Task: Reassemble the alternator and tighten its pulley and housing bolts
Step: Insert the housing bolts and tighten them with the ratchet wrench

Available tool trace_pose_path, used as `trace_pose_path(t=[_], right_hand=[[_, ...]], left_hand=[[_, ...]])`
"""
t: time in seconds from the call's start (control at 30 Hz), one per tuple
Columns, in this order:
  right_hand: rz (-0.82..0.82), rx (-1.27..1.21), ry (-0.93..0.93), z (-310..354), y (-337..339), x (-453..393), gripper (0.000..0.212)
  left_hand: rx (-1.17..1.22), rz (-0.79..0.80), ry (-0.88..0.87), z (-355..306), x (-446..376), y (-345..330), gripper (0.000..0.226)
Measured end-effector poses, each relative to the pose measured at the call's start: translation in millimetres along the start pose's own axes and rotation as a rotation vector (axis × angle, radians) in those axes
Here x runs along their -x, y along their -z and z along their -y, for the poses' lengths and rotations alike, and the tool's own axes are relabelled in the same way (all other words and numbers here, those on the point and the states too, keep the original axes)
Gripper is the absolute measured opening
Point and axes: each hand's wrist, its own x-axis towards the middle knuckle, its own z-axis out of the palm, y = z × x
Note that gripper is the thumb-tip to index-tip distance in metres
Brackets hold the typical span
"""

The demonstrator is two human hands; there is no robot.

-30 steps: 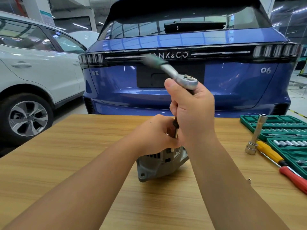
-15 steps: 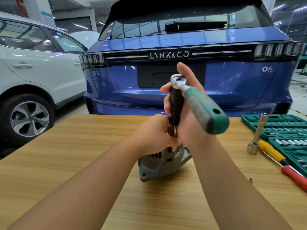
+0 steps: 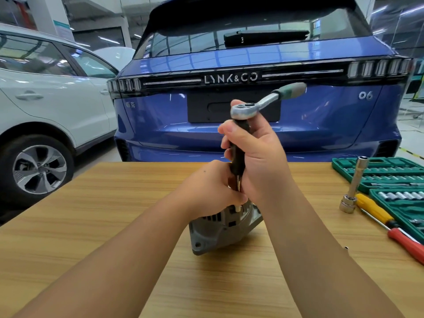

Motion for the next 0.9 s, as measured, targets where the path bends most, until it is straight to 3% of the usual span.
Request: trace_pose_path(t=[0.27, 0.37, 0.47, 0.57, 0.7, 0.8, 0.9], right_hand=[[0.035, 0.090, 0.250, -4.9, 0.4, 2.2, 0.040], [0.082, -0.104, 0.084, 0.8, 3.2, -3.0, 0.045], [0.128, -0.221, -0.011, 6.5, 2.4, -5.3, 0.029], [-0.003, -0.119, 0.004, 7.2, -1.2, -0.4, 0.038], [-0.182, 0.105, 0.053, 9.9, -5.0, 1.3, 0.021], [-0.085, 0.048, -0.096, 12.2, -2.2, -2.2, 0.015], [0.058, -0.102, -0.177, 14.4, 6.3, -5.1, 0.029]], left_hand=[[0.027, -0.007, -0.014, -0.7, 0.1, -0.9, 0.011], [0.032, -0.030, -0.006, -0.8, 1.4, -1.2, 0.011], [0.030, -0.018, 0.003, -1.0, 1.9, -0.8, 0.009], [0.028, -0.024, 0.008, -2.1, 1.8, -1.4, 0.013], [-0.026, 0.019, 0.001, -5.8, 0.0, -2.7, 0.015], [-0.008, 0.002, 0.014, -3.2, -0.7, -1.5, 0.010], [0.005, -0.006, 0.030, -1.4, -0.7, -1.3, 0.007]])
